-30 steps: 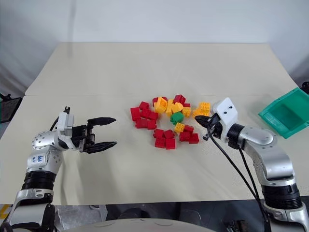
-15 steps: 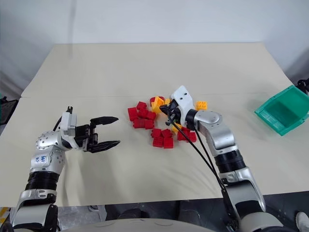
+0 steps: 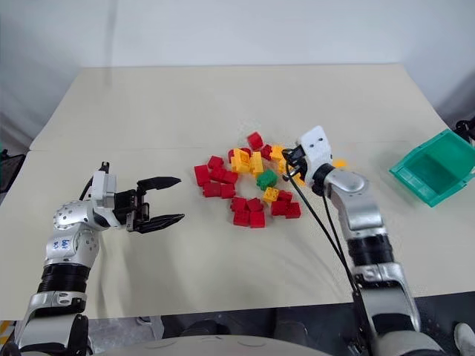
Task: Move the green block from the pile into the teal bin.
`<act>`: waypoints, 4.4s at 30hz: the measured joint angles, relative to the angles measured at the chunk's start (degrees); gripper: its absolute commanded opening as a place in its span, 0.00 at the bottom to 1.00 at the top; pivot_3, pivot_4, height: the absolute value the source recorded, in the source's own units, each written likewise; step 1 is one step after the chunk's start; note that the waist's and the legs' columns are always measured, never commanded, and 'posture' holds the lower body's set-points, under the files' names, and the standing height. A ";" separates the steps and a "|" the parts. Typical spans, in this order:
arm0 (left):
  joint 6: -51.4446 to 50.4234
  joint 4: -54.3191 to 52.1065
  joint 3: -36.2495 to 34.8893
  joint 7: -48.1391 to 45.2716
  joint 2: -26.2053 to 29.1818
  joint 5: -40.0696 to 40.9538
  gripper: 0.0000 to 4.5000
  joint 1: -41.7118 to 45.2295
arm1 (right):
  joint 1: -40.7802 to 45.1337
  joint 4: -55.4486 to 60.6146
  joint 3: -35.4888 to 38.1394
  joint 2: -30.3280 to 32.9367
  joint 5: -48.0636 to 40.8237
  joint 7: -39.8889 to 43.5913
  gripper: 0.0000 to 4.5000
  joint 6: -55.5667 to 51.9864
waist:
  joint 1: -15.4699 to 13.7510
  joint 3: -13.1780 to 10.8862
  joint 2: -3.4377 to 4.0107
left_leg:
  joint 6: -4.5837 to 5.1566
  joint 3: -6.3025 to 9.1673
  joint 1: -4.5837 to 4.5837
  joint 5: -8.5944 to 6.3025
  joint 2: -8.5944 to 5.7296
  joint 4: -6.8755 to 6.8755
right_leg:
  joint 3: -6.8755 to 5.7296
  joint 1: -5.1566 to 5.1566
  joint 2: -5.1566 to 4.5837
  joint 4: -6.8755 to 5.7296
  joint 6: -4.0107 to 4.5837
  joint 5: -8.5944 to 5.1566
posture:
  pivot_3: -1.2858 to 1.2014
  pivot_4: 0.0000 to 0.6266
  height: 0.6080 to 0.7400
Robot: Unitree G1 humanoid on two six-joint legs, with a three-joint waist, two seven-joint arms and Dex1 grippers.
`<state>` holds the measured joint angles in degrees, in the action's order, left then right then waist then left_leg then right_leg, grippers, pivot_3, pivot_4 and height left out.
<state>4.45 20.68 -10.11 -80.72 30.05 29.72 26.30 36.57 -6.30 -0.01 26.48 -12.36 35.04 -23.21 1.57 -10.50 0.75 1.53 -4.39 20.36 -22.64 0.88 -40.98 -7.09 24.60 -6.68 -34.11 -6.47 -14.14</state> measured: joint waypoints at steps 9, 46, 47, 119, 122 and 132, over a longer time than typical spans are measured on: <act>0.05 2.84 0.81 -2.11 -0.01 -0.06 1.00 1.13 | -19.91 21.47 17.69 23.44 -18.10 17.58 0.71 -16.88 | -1.76 -0.01 0.00 | 0.16 -0.11 -0.02 -0.09 -0.15 -0.09 | 0.16 -0.08 0.00 0.15 -0.17 0.11 | 0.52 0.24 1.00; 2.28 1.05 0.27 -1.12 -0.94 -0.71 1.00 -0.50 | 10.92 2.77 -14.72 5.48 -5.71 5.80 0.99 -29.32 | -1.23 0.03 -0.06 | 0.23 -0.85 0.09 -0.10 -0.13 -0.18 | 0.27 0.16 0.02 0.17 -0.18 0.31 | 0.52 0.24 1.00; 2.28 0.66 0.25 -1.08 -0.93 -0.70 1.00 -0.72 | 11.12 2.37 -14.72 5.13 -5.36 5.48 0.99 -29.26 | -1.23 0.04 -0.08 | 0.23 -0.85 0.09 -0.10 -0.12 -0.19 | 0.28 0.15 0.01 0.17 -0.18 0.32 | 0.52 0.24 1.00; -0.27 15.93 20.24 27.21 -27.11 -21.25 1.00 27.56 | -7.22 -4.52 27.78 21.87 6.70 -16.77 0.55 -17.39 | -2.31 0.04 -0.08 | 0.34 -1.24 -0.11 -0.02 -0.26 0.01 | 0.70 0.10 0.10 0.28 -0.31 0.39 | 0.52 0.24 1.00; 0.61 17.94 20.23 28.24 -27.59 -22.13 1.00 28.11 | -3.81 -14.33 25.78 22.05 7.39 -17.35 0.78 -11.81 | -2.39 0.03 -0.07 | 0.35 -1.21 -0.05 -0.02 -0.27 0.00 | 0.67 0.12 0.08 0.29 -0.31 0.39 | 0.52 0.24 1.00; -3.10 16.26 17.45 27.84 -27.82 -19.53 1.00 28.46 | -1.55 -20.16 22.73 24.70 8.64 -16.82 1.00 -4.52 | -2.84 0.01 -0.02 | 0.37 -1.14 0.01 0.00 -0.17 0.00 | 0.61 0.13 0.04 0.35 -0.34 0.40 | 0.52 0.24 1.00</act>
<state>1.36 36.93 7.34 -52.88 2.23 10.19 54.76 35.02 -26.46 22.72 51.18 -3.72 18.22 -27.74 -1.27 -10.49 0.72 1.90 -5.53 20.38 -22.64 0.72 -40.98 -6.48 24.73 -6.64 -33.77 -6.81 -13.74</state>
